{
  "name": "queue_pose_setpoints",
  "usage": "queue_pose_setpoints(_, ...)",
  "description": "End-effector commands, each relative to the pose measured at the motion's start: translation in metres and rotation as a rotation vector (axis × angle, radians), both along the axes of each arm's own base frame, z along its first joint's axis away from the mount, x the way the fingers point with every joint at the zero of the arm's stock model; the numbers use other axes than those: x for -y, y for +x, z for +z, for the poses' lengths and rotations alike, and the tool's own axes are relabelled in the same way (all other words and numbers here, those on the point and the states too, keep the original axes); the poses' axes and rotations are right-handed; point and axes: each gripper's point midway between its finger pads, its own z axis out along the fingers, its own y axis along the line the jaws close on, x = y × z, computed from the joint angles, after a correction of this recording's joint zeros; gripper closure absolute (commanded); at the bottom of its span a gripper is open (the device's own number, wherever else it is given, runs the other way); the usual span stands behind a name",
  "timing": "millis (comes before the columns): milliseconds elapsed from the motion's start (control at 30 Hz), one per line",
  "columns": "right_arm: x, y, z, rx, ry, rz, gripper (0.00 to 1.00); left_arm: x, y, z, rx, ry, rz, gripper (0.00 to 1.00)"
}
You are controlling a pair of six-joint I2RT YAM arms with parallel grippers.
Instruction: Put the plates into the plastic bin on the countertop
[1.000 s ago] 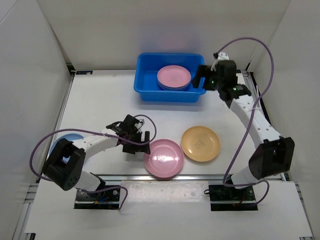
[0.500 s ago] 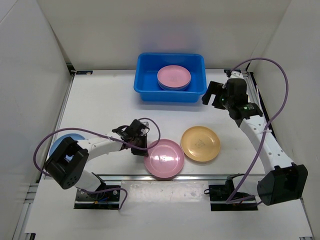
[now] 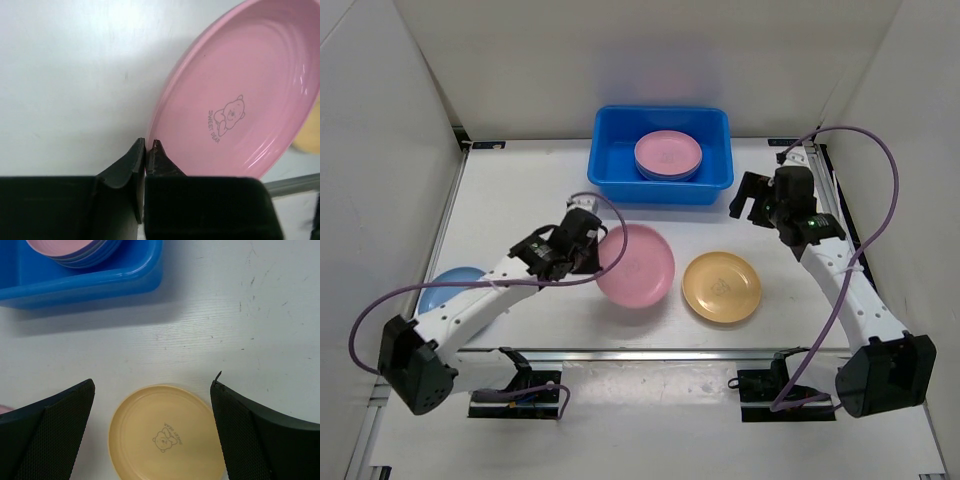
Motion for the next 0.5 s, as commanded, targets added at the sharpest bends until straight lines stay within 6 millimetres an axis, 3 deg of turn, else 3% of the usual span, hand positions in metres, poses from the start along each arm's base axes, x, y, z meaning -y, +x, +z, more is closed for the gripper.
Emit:
queue_pose_setpoints(0,0.013,0.001,0.0,0.016,0.002,-0.047,0.01,-0.007,0.036,0.09,0.28,-0.021,0.037,0.9)
queue_pose_setpoints(67,0.017,0.002,-0.004,0.01,0.01,-0.054,0.01,0.0,0.057,0.128,0.384,-0.062,0.039,0.9)
queue_pose_setpoints(133,0.023,0.004,-0.004,0.004,0.032,-0.066,0.01,0.009,0.082,0.152,0.46,-0.069,0.014,0.9)
queue_pose_setpoints(167,0.026,0.003,-0.005,-0.001,0.036,-0.07,0.01,0.011,0.106,0.164,0.484,-0.064,0.032,0.9)
queue_pose_setpoints(200,0.03,0.003,-0.007,-0.008,0.043,-0.083,0.01,0.014,0.124,0.194,0.549,-0.076,0.029,0.9)
queue_pose_setpoints(233,0.033,0.003,-0.009,-0.01,0.047,-0.091,0.01,0.009,0.143,0.198,0.552,-0.075,0.038,0.9)
queue_pose_setpoints(267,0.036,0.003,-0.011,-0.015,0.052,-0.101,0.01,0.016,0.166,0.179,0.514,-0.045,0.024,0.9)
queue_pose_setpoints(367,0.05,0.001,-0.022,-0.041,0.056,-0.142,0.01,0.022,0.232,0.183,0.523,-0.052,0.015,0.9)
queue_pose_setpoints(400,0.053,0.0,-0.024,-0.049,0.059,-0.15,0.01,0.025,0.252,0.213,0.579,-0.085,0.018,0.89)
queue_pose_setpoints(433,0.056,-0.002,-0.027,-0.059,0.063,-0.155,0.01,0.023,0.268,0.211,0.566,-0.097,-0.006,0.9)
queue_pose_setpoints(467,0.059,-0.003,-0.031,-0.073,0.055,-0.16,0.01,0.031,0.296,0.17,0.492,-0.079,-0.019,0.91)
